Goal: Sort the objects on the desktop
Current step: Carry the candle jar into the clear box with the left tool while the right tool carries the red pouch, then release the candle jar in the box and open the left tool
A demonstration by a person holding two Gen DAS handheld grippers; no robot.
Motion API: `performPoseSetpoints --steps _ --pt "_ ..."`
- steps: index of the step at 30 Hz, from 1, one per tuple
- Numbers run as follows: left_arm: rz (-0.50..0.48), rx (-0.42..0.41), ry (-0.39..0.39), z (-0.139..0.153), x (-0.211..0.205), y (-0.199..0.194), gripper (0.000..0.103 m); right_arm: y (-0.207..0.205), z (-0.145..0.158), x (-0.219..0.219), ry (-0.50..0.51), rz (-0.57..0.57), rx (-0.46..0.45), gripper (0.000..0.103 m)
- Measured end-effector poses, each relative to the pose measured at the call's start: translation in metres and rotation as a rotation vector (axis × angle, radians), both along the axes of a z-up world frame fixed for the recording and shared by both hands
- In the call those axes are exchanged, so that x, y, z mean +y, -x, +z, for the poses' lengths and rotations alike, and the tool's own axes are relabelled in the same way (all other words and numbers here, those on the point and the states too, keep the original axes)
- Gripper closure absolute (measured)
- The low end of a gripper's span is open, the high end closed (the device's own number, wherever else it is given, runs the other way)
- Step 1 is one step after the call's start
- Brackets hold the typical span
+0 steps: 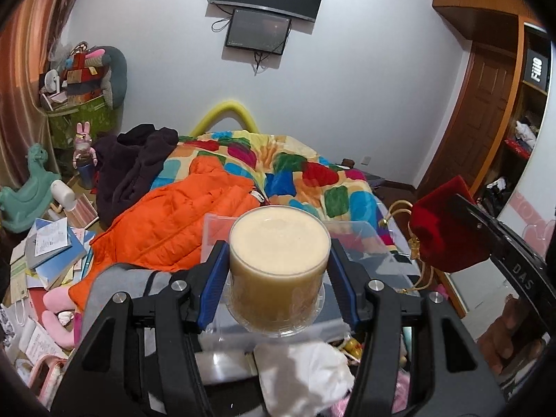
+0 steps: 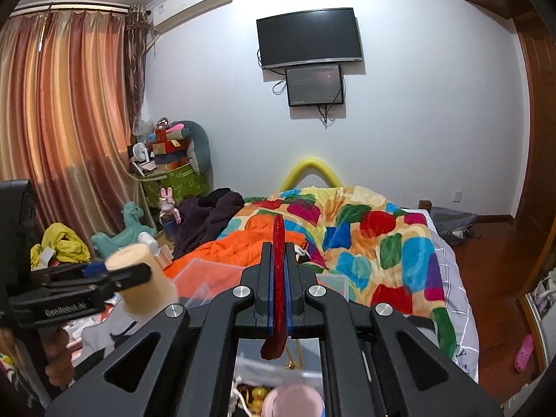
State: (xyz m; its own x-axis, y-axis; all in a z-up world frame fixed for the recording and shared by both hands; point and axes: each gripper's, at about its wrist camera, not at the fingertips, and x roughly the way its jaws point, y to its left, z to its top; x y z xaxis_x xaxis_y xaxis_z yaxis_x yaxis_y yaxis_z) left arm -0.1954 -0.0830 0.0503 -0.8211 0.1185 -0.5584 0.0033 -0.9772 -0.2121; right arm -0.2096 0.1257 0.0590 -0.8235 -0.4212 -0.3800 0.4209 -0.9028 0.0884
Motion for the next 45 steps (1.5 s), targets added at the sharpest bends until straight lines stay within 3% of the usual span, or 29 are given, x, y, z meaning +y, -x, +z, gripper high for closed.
performPoseSetpoints --steps 4,10,17,22,29,34,45 --pt "0.009 -0.030 0.050 -0.019 0.009 0.017 0.047 0.018 -0.022 -0.009 -0.035 -0.005 -0.046 0.099" --pt "0.001 -0.113 0.051 -0.046 0.011 0.031 0.047 0.038 -0.064 -0.009 -0.066 0.006 -0.166 0.099" --pt "-0.020 -0.206 0.038 -0.072 0.016 0.040 0.047 0.037 -0.086 -0.009 -0.106 0.023 -0.217 0.099" --pt "-0.019 -0.243 0.103 -0.083 0.025 0.042 0.047 0.040 -0.093 -0.008 -0.120 0.018 -0.251 0.099" --pt "-0.023 -0.234 0.129 -0.081 0.029 0.035 0.047 0.033 -0.095 -0.009 -0.153 0.027 -0.262 0.097" --pt "-0.017 -0.174 0.142 -0.061 0.027 0.017 0.047 0.024 -0.093 -0.003 -0.154 0.026 -0.276 0.094" --pt "-0.032 -0.152 0.018 -0.038 0.004 -0.024 0.044 -0.015 -0.077 0.016 -0.163 0.020 -0.220 0.094"
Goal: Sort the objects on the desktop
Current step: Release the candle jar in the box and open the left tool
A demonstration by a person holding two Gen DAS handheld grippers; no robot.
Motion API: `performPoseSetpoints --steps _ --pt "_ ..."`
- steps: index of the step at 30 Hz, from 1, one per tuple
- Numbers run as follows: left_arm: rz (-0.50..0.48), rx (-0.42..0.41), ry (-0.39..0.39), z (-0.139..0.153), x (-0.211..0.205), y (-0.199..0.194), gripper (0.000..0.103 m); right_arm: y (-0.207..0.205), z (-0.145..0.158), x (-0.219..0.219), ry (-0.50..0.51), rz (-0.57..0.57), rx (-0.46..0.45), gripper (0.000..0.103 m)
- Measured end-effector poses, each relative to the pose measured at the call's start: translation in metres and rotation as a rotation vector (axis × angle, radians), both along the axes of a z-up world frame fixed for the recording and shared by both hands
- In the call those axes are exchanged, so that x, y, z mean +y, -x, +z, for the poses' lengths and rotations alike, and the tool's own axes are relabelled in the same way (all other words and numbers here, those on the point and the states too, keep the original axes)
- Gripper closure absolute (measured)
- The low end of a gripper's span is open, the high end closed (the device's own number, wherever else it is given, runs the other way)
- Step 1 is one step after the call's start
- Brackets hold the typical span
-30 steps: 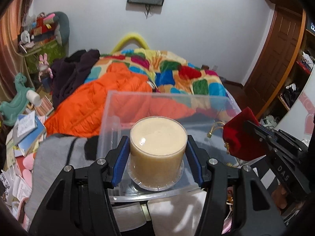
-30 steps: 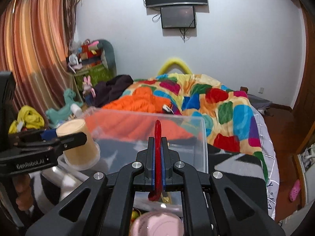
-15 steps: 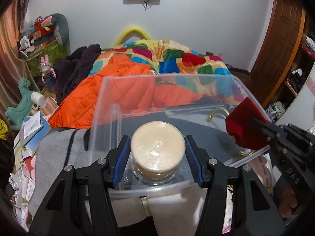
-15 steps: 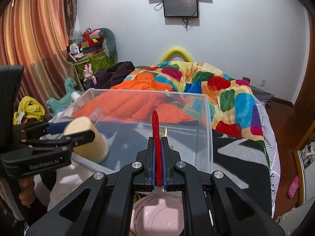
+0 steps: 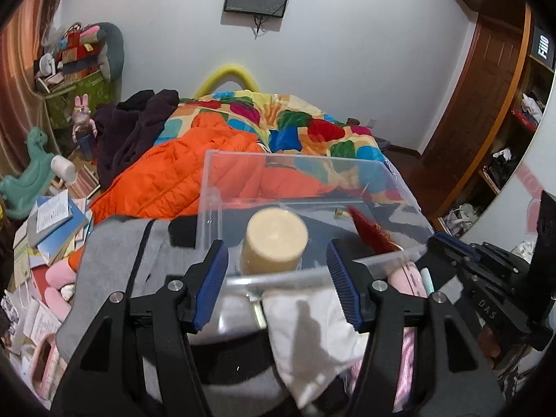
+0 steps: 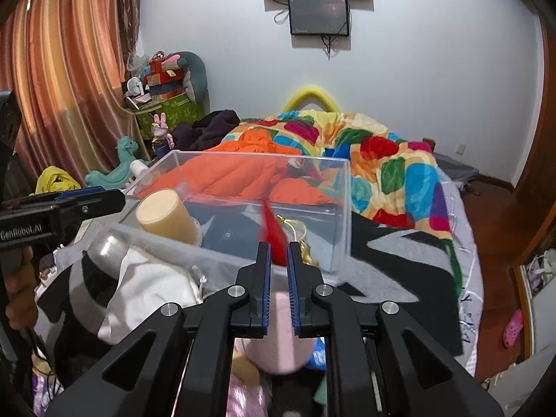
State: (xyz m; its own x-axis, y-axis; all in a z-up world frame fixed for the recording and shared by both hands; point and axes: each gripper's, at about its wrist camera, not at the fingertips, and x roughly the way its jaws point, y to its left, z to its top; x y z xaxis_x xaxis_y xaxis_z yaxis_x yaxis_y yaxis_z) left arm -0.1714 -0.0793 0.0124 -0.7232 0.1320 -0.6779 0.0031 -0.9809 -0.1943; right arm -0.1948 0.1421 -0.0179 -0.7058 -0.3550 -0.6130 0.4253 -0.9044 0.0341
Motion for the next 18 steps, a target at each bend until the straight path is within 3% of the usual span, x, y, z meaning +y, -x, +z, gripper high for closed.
performPoseSetpoints --steps 5,10,14,18 --pt "0.013 -0.005 0.015 -0.001 -0.007 -0.020 0.038 -0.023 0.011 0.014 0.001 -0.012 0.051 0.090" --pt "0.039 -0.011 0.041 -0.007 -0.017 -0.037 0.032 -0.041 0.016 0.025 0.003 -0.021 0.092 0.068" --pt "0.042 -0.040 0.095 -0.020 -0.019 -0.045 0.032 -0.055 0.013 0.030 -0.023 -0.017 0.115 0.065" --pt "0.059 -0.085 0.100 -0.037 -0.025 -0.047 0.032 -0.061 0.003 0.033 -0.054 -0.038 0.119 0.059"
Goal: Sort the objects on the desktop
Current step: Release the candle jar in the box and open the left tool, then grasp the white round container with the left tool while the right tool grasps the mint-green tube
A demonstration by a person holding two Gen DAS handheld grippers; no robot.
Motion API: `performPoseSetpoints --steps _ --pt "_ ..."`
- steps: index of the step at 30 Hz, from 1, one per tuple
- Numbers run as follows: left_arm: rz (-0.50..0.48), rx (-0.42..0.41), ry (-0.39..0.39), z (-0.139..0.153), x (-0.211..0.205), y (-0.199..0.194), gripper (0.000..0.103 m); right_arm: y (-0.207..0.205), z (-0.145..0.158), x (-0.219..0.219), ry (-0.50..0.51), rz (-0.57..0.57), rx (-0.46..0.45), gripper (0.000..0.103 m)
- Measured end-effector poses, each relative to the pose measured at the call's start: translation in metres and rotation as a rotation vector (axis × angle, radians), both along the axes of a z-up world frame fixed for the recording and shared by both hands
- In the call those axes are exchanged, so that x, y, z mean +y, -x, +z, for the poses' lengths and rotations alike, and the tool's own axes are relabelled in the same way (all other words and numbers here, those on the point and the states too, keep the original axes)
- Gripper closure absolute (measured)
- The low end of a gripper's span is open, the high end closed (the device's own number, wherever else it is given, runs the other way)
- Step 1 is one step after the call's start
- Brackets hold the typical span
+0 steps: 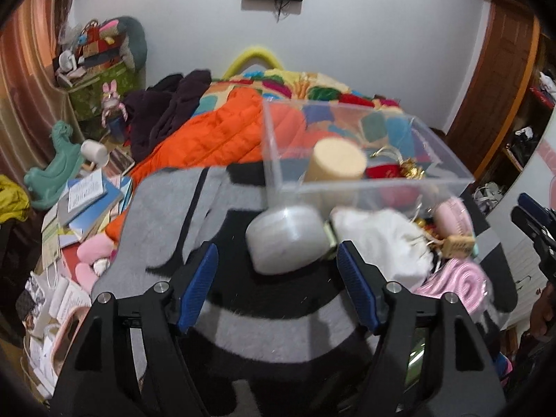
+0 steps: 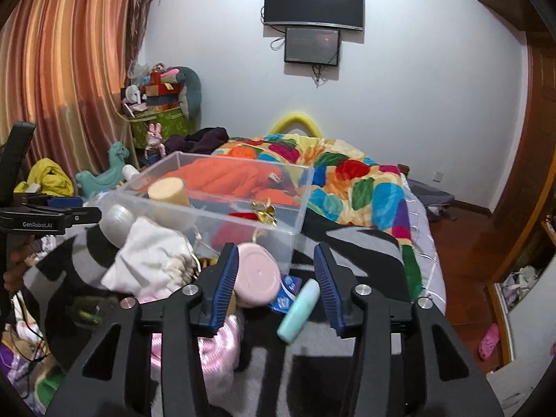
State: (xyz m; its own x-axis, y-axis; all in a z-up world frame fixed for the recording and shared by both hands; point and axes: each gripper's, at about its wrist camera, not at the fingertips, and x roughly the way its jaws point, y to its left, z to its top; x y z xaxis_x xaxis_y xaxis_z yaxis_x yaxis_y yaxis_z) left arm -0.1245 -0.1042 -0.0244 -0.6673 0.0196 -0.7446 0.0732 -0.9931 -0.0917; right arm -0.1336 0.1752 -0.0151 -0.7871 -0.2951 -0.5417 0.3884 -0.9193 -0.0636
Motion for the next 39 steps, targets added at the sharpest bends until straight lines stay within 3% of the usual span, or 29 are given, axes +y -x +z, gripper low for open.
performPoseSetpoints --steps 12,17,29,31,33,37,39 --pt "0.010 -0.012 -0.038 -0.013 0.005 0.018 0.032 0.002 -0.046 0.008 -0.101 -0.020 -0.089 0.059" --pt "0.054 -0.015 0.022 -0.023 0.008 0.029 0.022 0.009 -0.055 0.019 -0.063 -0.022 -0.150 0.059" --pt "0.062 -0.018 -0.052 -0.039 0.003 0.039 0.018 0.040 -0.074 0.016 -0.010 -0.025 -0.264 0.059" --pt "0.070 0.008 -0.027 -0.039 0.001 0.034 0.023 0.042 -0.079 0.017 0.016 -0.022 -0.285 0.072" --pt "0.065 0.027 -0.022 -0.038 0.001 0.031 0.035 0.042 -0.080 0.019 0.043 -0.024 -0.286 0.077" --pt "0.075 0.045 0.005 -0.038 0.001 0.024 0.036 0.039 -0.079 0.023 0.047 -0.041 -0.277 0.090" --pt "0.073 0.051 -0.002 -0.037 0.000 0.020 0.036 0.037 -0.078 0.027 0.059 -0.040 -0.279 0.091"
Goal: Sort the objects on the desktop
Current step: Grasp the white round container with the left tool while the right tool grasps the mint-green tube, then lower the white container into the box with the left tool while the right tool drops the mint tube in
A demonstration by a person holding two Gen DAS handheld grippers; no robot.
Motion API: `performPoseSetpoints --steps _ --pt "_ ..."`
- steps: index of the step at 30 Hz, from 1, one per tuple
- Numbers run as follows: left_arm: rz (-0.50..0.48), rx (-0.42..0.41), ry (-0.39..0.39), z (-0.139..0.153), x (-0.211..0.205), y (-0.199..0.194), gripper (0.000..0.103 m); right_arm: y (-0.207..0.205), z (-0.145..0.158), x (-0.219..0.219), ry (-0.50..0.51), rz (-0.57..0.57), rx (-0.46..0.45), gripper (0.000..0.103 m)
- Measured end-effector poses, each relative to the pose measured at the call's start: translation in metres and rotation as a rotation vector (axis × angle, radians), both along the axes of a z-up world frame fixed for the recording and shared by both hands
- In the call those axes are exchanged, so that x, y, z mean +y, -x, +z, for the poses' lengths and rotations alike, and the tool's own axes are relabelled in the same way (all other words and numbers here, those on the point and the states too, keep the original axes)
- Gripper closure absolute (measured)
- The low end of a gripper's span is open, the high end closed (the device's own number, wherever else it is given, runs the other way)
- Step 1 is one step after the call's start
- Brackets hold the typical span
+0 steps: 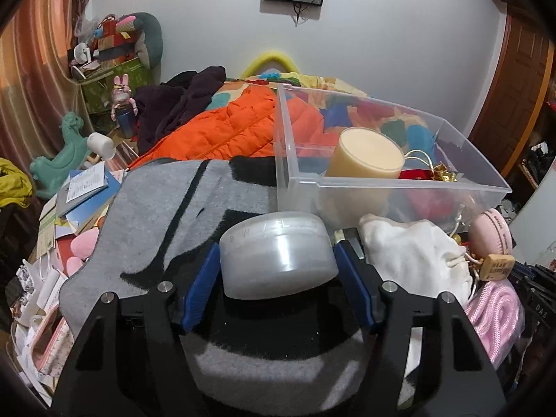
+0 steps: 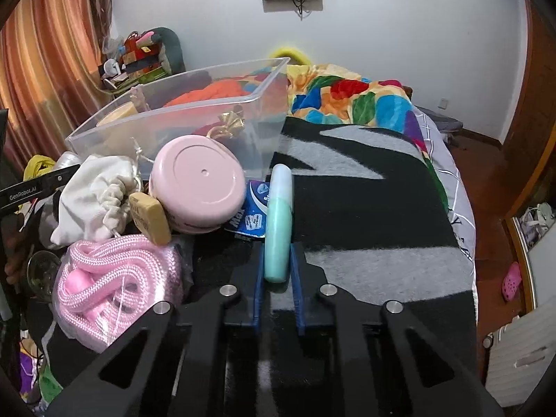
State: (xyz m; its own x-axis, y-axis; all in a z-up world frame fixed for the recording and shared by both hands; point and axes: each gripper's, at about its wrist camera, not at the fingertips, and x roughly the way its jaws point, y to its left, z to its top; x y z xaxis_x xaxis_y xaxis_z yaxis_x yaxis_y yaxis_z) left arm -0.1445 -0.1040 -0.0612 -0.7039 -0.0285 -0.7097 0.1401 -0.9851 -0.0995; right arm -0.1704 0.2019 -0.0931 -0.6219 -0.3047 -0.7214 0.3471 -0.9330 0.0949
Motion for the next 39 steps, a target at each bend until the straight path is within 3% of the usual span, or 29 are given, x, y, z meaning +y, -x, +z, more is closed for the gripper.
performPoseSetpoints --steps 5,13,26,33,39 --pt "0.014 0.013 -0.005 0.001 -0.002 -0.010 0.036 -0.008 0.007 0.008 0.005 -0.020 0.032 0.091" --pt "0.015 0.032 0.060 0.008 0.010 -0.027 0.037 -0.026 0.027 0.010 0.023 -0.033 0.104 0.091" --pt "-0.008 0.162 -0.002 0.068 0.009 -0.045 0.037 -0.029 0.064 0.007 0.114 -0.015 0.174 0.091" --pt "-0.067 0.194 -0.073 0.090 0.013 -0.024 0.037 -0.018 0.076 -0.006 0.132 -0.004 0.203 0.091" --pt "-0.115 0.180 -0.114 0.090 0.027 0.003 0.037 0.002 0.082 -0.016 0.163 0.005 0.202 0.091"
